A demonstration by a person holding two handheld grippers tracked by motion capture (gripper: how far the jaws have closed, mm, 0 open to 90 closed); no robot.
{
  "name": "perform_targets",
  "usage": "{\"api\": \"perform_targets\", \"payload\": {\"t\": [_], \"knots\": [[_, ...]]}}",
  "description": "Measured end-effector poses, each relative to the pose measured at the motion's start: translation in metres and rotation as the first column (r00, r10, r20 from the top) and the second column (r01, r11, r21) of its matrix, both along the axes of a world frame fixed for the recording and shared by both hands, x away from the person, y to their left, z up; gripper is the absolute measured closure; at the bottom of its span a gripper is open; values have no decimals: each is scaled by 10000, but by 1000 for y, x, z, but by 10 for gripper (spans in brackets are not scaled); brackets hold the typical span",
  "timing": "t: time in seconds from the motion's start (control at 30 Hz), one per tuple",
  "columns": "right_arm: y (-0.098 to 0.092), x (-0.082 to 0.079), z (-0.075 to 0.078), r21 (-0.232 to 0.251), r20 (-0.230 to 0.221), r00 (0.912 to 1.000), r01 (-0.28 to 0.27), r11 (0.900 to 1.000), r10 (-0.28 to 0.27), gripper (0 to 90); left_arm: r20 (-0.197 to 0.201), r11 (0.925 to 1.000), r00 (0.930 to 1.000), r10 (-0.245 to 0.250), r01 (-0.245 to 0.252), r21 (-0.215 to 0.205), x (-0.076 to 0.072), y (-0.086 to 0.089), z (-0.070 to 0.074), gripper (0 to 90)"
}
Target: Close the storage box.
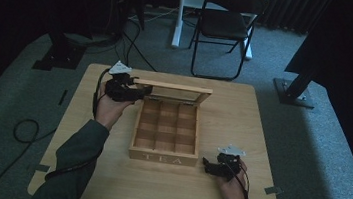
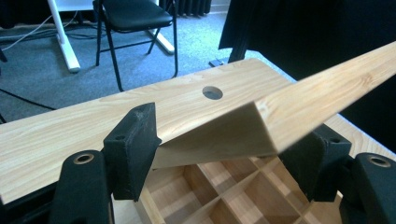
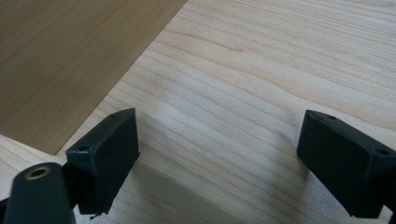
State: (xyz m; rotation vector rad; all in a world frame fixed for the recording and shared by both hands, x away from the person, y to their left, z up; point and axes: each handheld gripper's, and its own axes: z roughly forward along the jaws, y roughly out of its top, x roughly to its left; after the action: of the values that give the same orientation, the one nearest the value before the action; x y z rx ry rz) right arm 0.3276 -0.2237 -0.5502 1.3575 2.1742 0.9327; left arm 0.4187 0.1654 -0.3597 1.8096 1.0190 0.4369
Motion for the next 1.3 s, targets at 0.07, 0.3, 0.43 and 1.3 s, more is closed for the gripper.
{"api": "perform_targets", "payload": {"t": [0.07, 0.3, 0.43, 1.3], "knots": [[0, 0, 0, -9, 17, 10000, -12, 10000, 12, 123, -102, 10000, 9999, 5, -5, 34, -2, 0, -1, 297], [0, 0, 0, -14, 15, 10000, -32, 10000, 32, 123, -253, 10000, 9997, -35, 36, 51, -11, 1, -4, 297], [0, 0, 0, -12, 16, 10000, -39, 10000, 39, 123, -312, 9999, 9995, 12, -8, 119, -15, 1, -5, 297], [1, 0, 0, 2, 20, 10000, -48, 10000, 48, 123, -255, 9986, 9997, -3, 16, 523, -39, 0, -16, 297]]}}
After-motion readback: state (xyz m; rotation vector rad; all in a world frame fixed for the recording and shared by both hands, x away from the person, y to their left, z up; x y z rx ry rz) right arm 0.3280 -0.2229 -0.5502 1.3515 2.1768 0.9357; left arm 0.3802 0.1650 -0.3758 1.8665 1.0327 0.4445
